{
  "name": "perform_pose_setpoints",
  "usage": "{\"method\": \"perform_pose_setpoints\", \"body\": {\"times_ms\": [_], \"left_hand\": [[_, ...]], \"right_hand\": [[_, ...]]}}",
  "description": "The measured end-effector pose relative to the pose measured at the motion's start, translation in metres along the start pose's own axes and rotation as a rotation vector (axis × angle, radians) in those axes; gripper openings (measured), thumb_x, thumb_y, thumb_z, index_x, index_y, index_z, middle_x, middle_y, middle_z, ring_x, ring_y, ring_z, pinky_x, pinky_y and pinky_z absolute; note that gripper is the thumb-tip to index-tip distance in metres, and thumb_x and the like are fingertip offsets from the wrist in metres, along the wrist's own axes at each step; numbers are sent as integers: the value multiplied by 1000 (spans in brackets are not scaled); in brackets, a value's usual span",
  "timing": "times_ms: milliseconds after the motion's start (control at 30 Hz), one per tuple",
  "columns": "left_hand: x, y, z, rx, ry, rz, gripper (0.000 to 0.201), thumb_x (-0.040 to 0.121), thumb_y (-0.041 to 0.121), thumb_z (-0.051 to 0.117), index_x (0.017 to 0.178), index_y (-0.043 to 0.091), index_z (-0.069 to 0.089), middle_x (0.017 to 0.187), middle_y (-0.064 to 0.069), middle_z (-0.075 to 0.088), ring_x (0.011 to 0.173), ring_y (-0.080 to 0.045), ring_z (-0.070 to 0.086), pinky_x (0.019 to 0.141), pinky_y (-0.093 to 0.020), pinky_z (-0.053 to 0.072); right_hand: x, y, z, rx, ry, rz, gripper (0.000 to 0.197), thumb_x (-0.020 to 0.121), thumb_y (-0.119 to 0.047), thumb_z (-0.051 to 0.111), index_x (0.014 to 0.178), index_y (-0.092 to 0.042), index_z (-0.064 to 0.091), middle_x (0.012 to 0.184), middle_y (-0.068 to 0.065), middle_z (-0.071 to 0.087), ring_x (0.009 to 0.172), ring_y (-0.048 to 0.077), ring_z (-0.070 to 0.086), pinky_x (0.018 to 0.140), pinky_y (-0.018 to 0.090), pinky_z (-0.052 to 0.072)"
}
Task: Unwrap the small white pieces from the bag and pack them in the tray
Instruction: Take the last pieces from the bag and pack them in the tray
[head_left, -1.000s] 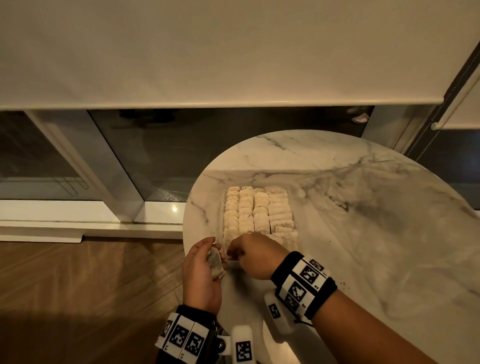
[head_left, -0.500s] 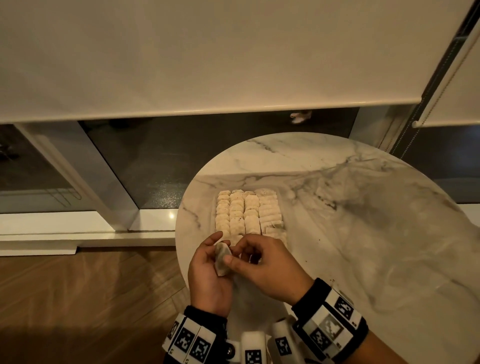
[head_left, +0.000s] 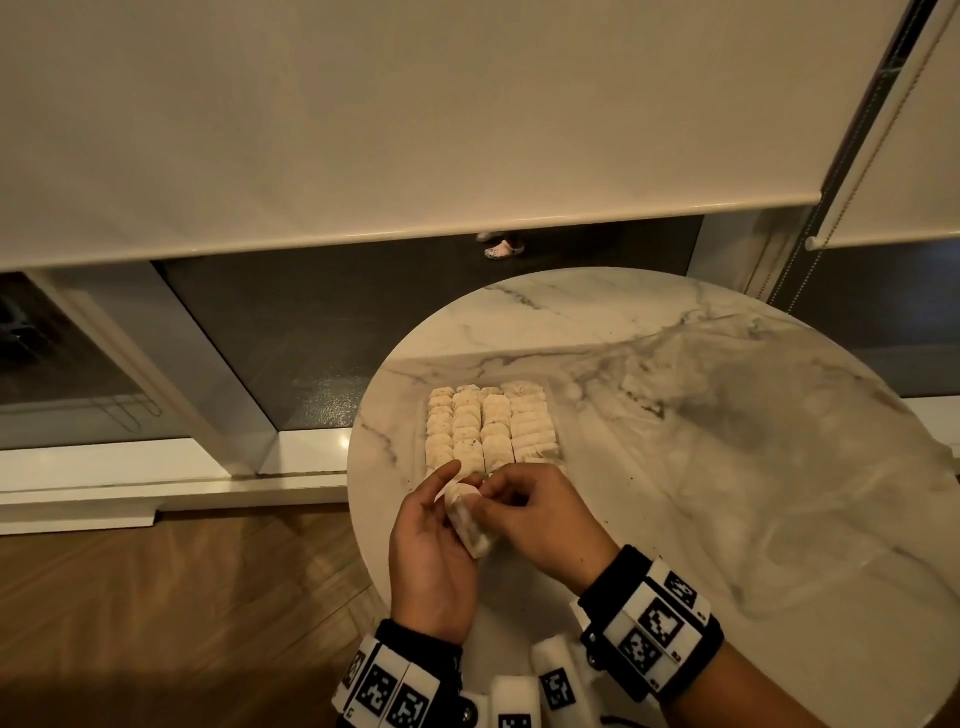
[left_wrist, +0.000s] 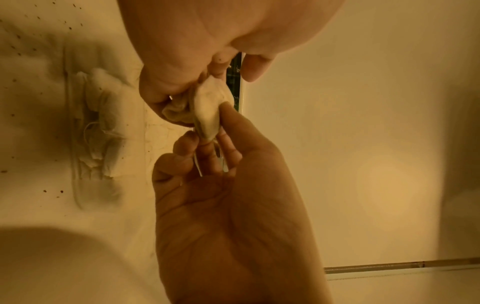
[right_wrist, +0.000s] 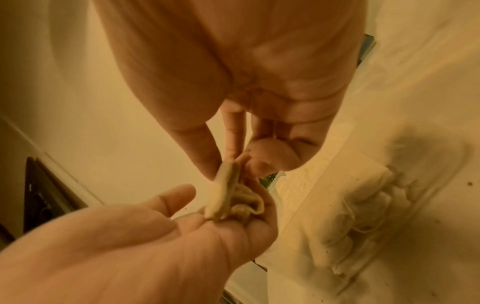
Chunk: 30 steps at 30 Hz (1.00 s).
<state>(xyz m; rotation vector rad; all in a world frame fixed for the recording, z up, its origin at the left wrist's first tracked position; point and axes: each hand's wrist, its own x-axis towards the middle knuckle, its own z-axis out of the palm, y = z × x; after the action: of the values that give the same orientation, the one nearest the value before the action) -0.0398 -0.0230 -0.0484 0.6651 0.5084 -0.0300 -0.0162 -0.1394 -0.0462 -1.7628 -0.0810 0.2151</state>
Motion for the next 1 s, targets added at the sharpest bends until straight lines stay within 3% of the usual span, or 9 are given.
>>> {"method": "perform_pose_setpoints", "body": {"times_ms": [100, 200, 267, 433, 533, 667, 800, 900, 1000], "left_hand": [[2, 1, -1, 0, 12, -4, 36, 97, 19, 48, 126, 4, 62, 114, -24, 66, 105, -37, 65, 85, -44, 53], [5, 2, -7, 32, 59, 4, 29, 95, 10, 48, 119, 6, 64, 105, -19, 66, 91, -30, 63, 72, -37, 50], [7, 3, -10, 52, 86, 10, 34, 91, -2, 42, 115, 6, 65, 102, -16, 64, 88, -27, 61, 71, -35, 48], [11, 6, -16, 123, 114, 47, 56, 79, -26, 29, 110, 6, 64, 101, -17, 62, 89, -26, 60, 74, -33, 49], [10, 7, -16, 177, 102, 82, 56, 80, -30, 34, 111, 6, 63, 100, -16, 62, 88, -24, 61, 78, -32, 51], [9, 6, -18, 225, 75, 110, 54, 83, -30, 41, 124, 2, 58, 106, -22, 63, 85, -22, 64, 84, -34, 52], [8, 5, -19, 301, 62, 140, 51, 85, -26, 51, 123, 7, 59, 118, -19, 67, 103, -27, 66, 92, -40, 51], [7, 5, -19, 312, 53, 137, 44, 87, -20, 56, 120, 8, 61, 117, -19, 67, 106, -31, 67, 89, -42, 57], [7, 5, -20, 287, 61, 134, 36, 88, -15, 60, 118, 5, 62, 122, -19, 66, 109, -32, 68, 84, -37, 60]], "right_hand": [[0, -1, -5, 165, 54, 46, 10, 86, -12, 76, 78, -6, 72, 67, -4, 68, 62, 6, 63, 58, 20, 49], [2, -1, -12, 411, 116, 167, 8, 88, -6, 70, 80, -4, 67, 75, 10, 69, 65, 19, 65, 52, 29, 52], [4, 1, -18, 543, 139, 223, 10, 88, -3, 67, 81, -9, 65, 82, 13, 71, 71, 25, 66, 52, 31, 52], [9, 7, -28, 663, 163, 287, 15, 91, 0, 61, 100, -11, 66, 90, 12, 74, 72, 24, 68, 53, 31, 53], [10, 9, -34, 652, 157, 274, 16, 91, -3, 63, 102, -13, 69, 90, 9, 74, 74, 23, 68, 54, 31, 53], [9, 11, -37, 481, 174, 203, 10, 93, -20, 68, 97, -12, 71, 84, 5, 69, 75, 18, 63, 57, 30, 54], [10, 14, -39, 345, 195, 95, 16, 95, -21, 66, 94, -7, 72, 72, 3, 66, 65, 14, 61, 63, 31, 56], [10, 15, -40, 243, 195, 15, 20, 96, -21, 64, 86, -7, 73, 73, 4, 69, 68, 13, 66, 65, 23, 56], [12, 16, -42, 135, 181, -71, 18, 95, -20, 66, 82, -12, 76, 77, 4, 73, 72, 11, 65, 67, 18, 53]]}}
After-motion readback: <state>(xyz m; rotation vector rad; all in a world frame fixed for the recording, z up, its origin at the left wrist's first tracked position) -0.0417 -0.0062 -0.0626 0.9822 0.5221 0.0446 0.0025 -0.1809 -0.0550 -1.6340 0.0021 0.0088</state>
